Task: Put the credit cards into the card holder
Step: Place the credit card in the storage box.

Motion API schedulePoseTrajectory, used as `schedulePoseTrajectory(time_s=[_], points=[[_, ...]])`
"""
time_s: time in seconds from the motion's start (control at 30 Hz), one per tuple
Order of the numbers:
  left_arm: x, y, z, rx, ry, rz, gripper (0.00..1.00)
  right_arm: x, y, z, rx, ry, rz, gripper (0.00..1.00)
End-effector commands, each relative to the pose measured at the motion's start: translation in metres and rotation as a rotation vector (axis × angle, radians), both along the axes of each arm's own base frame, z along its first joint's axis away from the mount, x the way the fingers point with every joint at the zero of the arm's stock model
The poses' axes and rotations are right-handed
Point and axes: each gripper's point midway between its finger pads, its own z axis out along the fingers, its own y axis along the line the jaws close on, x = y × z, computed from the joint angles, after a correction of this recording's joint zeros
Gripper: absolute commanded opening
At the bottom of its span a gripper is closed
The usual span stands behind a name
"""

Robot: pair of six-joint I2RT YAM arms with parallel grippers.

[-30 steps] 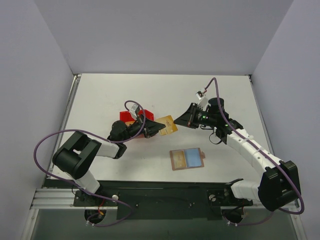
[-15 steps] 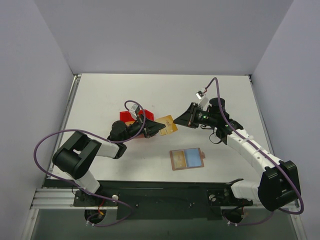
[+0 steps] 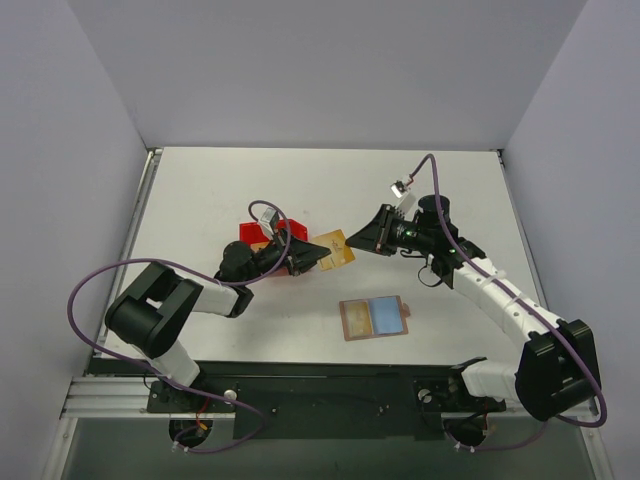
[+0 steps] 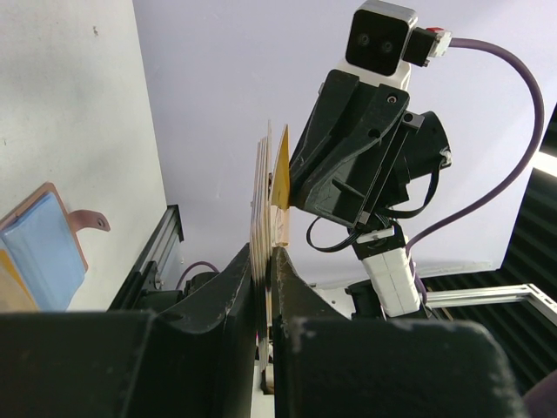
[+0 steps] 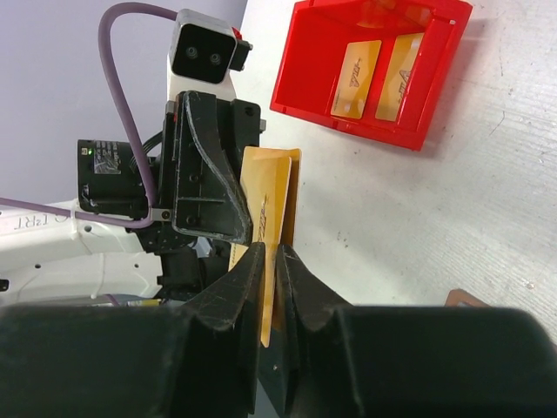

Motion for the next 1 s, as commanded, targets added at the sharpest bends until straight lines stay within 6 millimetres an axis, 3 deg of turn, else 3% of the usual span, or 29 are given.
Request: schedulePoseTrajectory(time_s=[0.0,0.97], points=[[-0.01,0.0,0.056,-0.138,-0.239,-0.022,0.15,-0.012,0.02,0.025,0.063,-0.063,0.116,0.08],[-0.009,-0.002,0.051,-0.131,-0.238,-0.032,0.15,-0.024,0.034,0.03,0.087,-0.068,0.194,0.12]])
